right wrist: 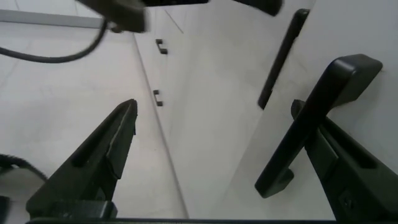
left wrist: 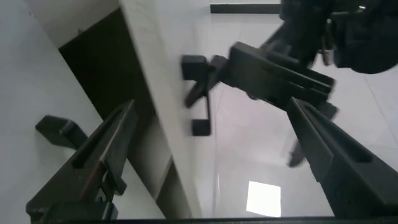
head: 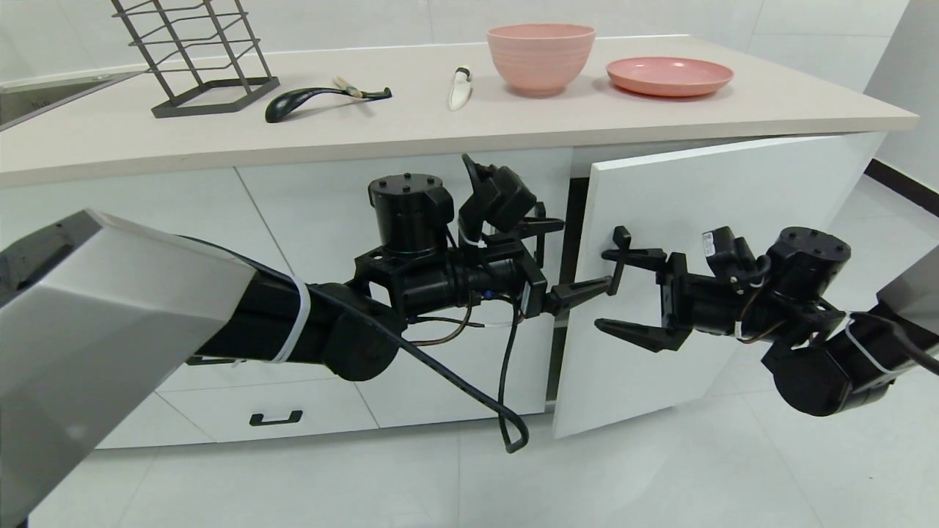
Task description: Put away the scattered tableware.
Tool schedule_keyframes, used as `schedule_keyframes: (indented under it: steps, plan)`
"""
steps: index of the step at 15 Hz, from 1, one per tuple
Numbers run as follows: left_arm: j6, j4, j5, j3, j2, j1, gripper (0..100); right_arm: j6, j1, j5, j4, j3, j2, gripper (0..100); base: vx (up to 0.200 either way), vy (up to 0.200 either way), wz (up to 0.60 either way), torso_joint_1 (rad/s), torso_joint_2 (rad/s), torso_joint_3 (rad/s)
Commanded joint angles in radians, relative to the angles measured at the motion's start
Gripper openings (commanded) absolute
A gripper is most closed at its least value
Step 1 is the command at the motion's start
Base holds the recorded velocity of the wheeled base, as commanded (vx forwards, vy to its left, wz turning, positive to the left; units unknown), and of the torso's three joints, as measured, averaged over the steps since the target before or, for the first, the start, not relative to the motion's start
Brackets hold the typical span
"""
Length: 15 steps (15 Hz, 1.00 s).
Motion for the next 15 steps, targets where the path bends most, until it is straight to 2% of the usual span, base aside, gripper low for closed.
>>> schedule_keyframes:
  steps: [1,5,6,8,11,14,15]
  plan:
    - [-0.002,0.000,0.003,-0.013,0.002,-0.015,100,-0.007,0.001,0.018,0.003,0.122,-0.105,100,0.000,0.000,0.00,0.000,0.00,0.000]
    - [-0.040,-0.017,0.039,-0.023,0.004,-0.058,100,-0.018,-0.001,0.028,0.005,0.242,-0.177,100,0.000,0.000,0.00,0.000,0.00,0.000]
    - [-0.057,-0.031,0.040,-0.035,0.015,-0.086,100,-0.027,-0.001,0.024,0.005,0.285,-0.186,100,0.000,0.000,0.00,0.000,0.00,0.000]
    - [-0.068,-0.033,0.066,-0.066,0.036,-0.120,100,-0.038,-0.001,0.018,0.006,0.314,-0.187,100,0.000,0.000,0.00,0.000,0.00,0.000]
    - [-0.105,-0.040,0.089,-0.102,0.062,-0.164,100,-0.044,-0.003,-0.012,0.006,0.316,-0.186,100,0.000,0.000,0.00,0.000,0.00,0.000]
    - [-0.184,-0.097,0.146,-0.179,0.120,-0.212,100,-0.072,-0.004,-0.076,0.012,0.365,-0.187,100,0.000,0.000,0.00,0.000,0.00,0.000]
    - [-0.200,-0.118,0.147,-0.193,0.134,-0.218,100,-0.072,-0.012,-0.102,0.012,0.362,-0.187,100,0.000,0.000,0.00,0.000,0.00,0.000]
